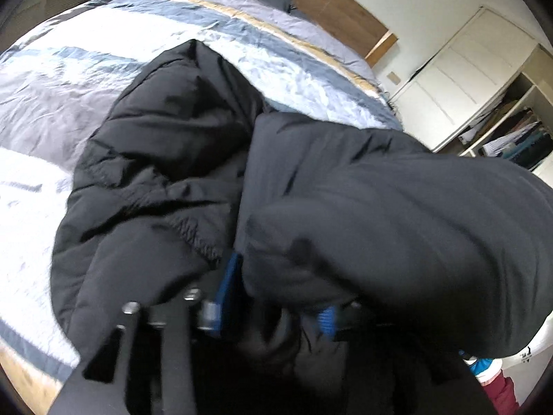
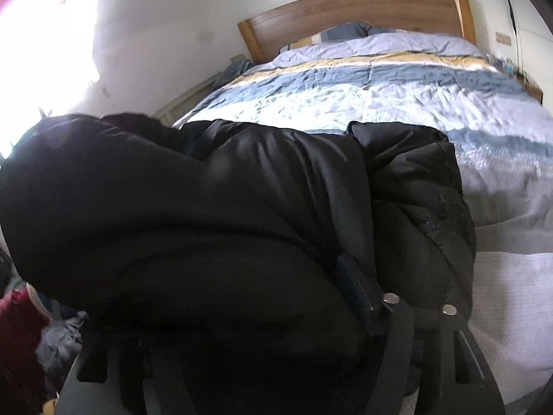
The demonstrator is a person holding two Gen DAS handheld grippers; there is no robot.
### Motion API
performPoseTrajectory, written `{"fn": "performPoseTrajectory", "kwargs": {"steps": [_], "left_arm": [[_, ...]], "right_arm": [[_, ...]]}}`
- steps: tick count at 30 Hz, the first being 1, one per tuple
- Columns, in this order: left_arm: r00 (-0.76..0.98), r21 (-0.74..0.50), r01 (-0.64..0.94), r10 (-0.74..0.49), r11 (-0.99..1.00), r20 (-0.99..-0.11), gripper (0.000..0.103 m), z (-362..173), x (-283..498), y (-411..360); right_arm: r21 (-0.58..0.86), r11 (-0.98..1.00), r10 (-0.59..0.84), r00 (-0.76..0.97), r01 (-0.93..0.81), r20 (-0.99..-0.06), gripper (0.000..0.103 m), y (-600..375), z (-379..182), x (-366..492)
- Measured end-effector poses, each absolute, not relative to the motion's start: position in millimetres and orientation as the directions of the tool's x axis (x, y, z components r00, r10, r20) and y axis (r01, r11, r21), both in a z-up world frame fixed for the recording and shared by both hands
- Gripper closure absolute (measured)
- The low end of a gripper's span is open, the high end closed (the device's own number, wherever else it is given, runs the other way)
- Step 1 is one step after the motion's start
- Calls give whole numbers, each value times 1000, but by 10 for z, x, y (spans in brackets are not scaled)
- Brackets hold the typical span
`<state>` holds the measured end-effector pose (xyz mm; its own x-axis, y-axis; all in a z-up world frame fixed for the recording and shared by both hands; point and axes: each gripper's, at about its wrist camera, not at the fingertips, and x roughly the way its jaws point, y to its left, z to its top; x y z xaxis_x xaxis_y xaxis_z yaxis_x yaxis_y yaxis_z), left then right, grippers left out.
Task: Fold large clothes
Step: 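Lift the hem with both tools and fold it over toward the hood, then lay the hem on the jacket and open both tools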
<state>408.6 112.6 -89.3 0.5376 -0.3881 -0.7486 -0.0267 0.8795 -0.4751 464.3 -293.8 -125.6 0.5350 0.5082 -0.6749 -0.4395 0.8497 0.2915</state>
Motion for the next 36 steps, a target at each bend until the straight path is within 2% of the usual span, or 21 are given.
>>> {"fn": "performPoseTrajectory", "kwargs": {"steps": [4, 12, 18, 22, 28, 31, 36], "left_arm": [[505, -449, -46, -367, 892, -781, 53, -856, 3881, 1117], [491, -421, -50, -345, 906, -800, 53, -711, 3328, 1162], [554, -446, -59, -342, 893, -759, 52, -342, 3208, 1217], [616, -465, -48, -340, 884, -710, 45, -15, 3354, 1218], [645, -451, 26, -359, 892, -674, 45, 309, 3760, 896], [635, -429, 60, -366, 901, -680, 45, 271, 3919, 695], [623, -369, 73, -332, 926, -708, 45, -110, 3953, 448]], "right_arm": [[269, 869, 474, 541, -416, -695, 23, -3013, -1225, 4510], [301, 895, 440, 542, -329, -716, 23, -3318, -1273, 4154], [303, 895, 443, 588, -326, -676, 23, -3347, -950, 4026], [305, 879, 476, 627, -367, -617, 23, -3207, -585, 4091], [288, 847, 525, 620, -447, -583, 22, -2783, -352, 4356], [278, 832, 543, 600, -480, -587, 20, -2559, -393, 4475], [257, 819, 544, 553, -512, -631, 19, -2444, -696, 4509]]}}
